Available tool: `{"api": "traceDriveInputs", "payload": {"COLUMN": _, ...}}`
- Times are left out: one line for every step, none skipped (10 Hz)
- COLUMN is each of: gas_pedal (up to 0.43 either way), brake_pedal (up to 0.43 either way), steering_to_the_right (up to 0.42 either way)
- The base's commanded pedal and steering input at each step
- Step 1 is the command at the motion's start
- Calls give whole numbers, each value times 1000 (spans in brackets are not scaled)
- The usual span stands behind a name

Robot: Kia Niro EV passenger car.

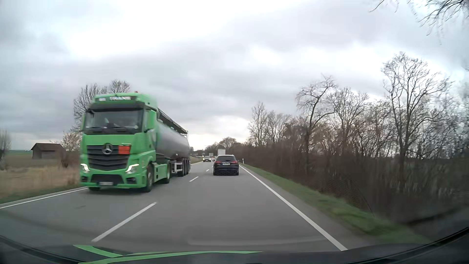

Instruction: Follow the waypoints while adhering to traffic rules and regulations

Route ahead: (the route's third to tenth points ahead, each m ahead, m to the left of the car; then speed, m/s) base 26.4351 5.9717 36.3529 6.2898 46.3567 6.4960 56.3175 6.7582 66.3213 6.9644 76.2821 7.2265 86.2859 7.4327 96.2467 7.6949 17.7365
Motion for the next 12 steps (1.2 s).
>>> {"api": "traceDriveInputs", "payload": {"gas_pedal": 8, "brake_pedal": 0, "steering_to_the_right": -4}}
{"api": "traceDriveInputs", "payload": {"gas_pedal": 8, "brake_pedal": 0, "steering_to_the_right": -4}}
{"api": "traceDriveInputs", "payload": {"gas_pedal": 0, "brake_pedal": 0, "steering_to_the_right": -4}}
{"api": "traceDriveInputs", "payload": {"gas_pedal": 0, "brake_pedal": 0, "steering_to_the_right": -3}}
{"api": "traceDriveInputs", "payload": {"gas_pedal": 0, "brake_pedal": 0, "steering_to_the_right": -3}}
{"api": "traceDriveInputs", "payload": {"gas_pedal": 0, "brake_pedal": 0, "steering_to_the_right": -2}}
{"api": "traceDriveInputs", "payload": {"gas_pedal": 0, "brake_pedal": 0, "steering_to_the_right": -2}}
{"api": "traceDriveInputs", "payload": {"gas_pedal": 0, "brake_pedal": 0, "steering_to_the_right": 0}}
{"api": "traceDriveInputs", "payload": {"gas_pedal": 0, "brake_pedal": 0, "steering_to_the_right": 0}}
{"api": "traceDriveInputs", "payload": {"gas_pedal": 0, "brake_pedal": 0, "steering_to_the_right": 0}}
{"api": "traceDriveInputs", "payload": {"gas_pedal": 0, "brake_pedal": 0, "steering_to_the_right": 0}}
{"api": "traceDriveInputs", "payload": {"gas_pedal": 0, "brake_pedal": 0, "steering_to_the_right": 0}}
